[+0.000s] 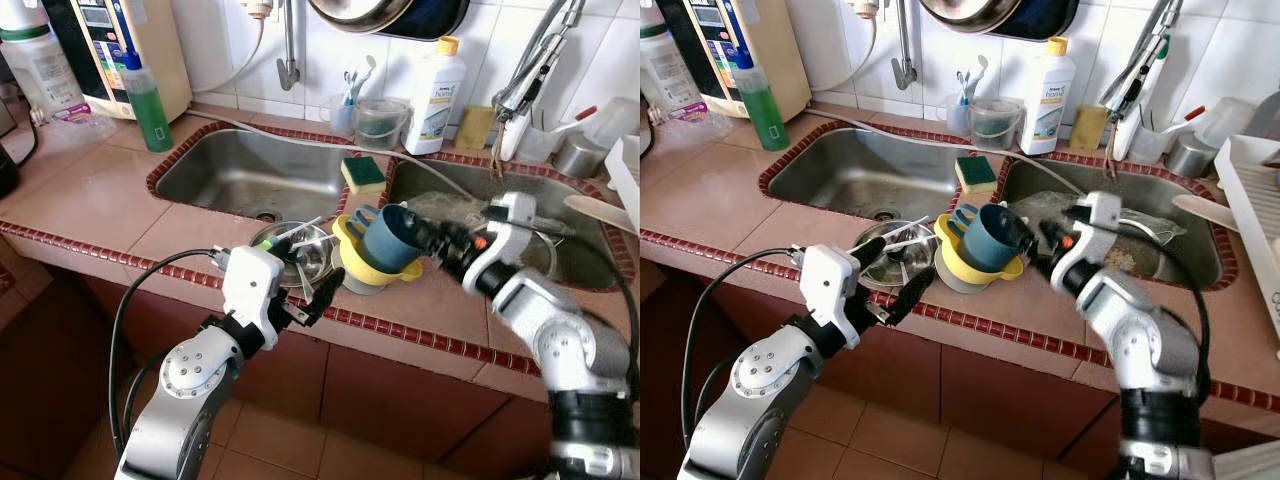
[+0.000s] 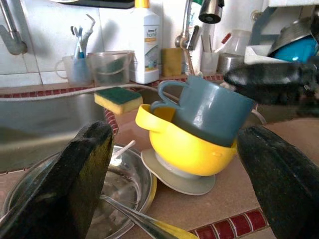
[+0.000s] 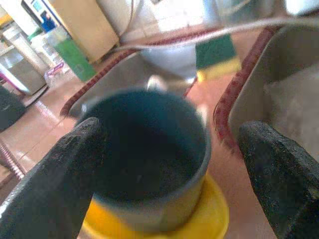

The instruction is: Kitchen organization

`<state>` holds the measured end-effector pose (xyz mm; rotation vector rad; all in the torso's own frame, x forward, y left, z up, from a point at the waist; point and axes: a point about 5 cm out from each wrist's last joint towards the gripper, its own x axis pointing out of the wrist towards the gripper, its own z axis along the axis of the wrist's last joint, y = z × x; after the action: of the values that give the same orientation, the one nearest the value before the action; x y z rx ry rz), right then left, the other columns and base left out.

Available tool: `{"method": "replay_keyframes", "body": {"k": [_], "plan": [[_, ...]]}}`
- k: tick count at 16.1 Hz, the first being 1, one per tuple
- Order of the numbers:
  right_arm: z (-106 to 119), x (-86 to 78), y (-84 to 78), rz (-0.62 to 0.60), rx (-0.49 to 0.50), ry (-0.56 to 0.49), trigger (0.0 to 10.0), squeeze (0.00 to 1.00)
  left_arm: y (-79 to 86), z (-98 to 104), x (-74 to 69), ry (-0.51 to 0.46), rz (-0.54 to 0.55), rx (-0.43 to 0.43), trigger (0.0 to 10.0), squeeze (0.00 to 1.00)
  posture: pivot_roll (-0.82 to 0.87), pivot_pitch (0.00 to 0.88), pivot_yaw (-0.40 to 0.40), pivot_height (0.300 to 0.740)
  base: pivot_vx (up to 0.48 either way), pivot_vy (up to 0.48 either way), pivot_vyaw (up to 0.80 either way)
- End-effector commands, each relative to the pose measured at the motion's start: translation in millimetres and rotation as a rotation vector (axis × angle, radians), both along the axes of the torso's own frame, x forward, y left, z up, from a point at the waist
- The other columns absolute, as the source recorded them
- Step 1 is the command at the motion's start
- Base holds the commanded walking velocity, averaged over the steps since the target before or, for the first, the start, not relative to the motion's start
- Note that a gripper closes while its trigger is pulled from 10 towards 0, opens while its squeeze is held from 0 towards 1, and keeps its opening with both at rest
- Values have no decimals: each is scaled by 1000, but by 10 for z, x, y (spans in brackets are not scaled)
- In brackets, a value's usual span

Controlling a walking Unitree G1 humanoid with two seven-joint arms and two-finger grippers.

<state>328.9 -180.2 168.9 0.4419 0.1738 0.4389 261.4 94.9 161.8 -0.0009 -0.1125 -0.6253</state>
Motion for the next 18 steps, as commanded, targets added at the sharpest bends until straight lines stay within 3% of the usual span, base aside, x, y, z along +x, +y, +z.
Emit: {"method": "replay_keyframes", "body": {"k": [1, 7, 8, 9, 10, 11, 18], "plan": [[46, -33, 13, 11, 23, -2, 10000, 0, -6, 49, -9, -14, -1, -4, 10000, 0, -133, 16, -14, 740, 0, 0, 0], [-2, -115, -67, -44, 157, 60, 10000, 0, -8, 61, 10, -12, 2, -18, 10000, 0, -144, 18, -7, 740, 0, 0, 0], [-4, -107, -85, -56, 183, 73, 8706, 0, -6, 62, 14, -12, 2, -19, 10000, 0, -145, 19, -5, 740, 0, 0, 0], [3, -101, -88, -70, 212, 79, 8235, 0, -5, 64, 14, -11, 3, -20, 10000, 0, -144, 21, -3, 740, 0, 0, 0], [13, -99, -84, -80, 240, 88, 8314, 0, -5, 65, 12, -10, 3, -21, 10000, 0, -144, 21, -2, 740, 0, 0, 0], [34, -82, -77, -88, 296, 106, 10000, 0, -4, 63, 10, -7, 3, -21, 10000, 0, -141, 23, -2, 740, 0, 0, 0], [94, 31, -75, -125, 313, 181, 10000, 0, 7, 68, 4, 2, 19, -35, 10000, 0, -133, 34, -6, 740, 0, 0, 0]]}}
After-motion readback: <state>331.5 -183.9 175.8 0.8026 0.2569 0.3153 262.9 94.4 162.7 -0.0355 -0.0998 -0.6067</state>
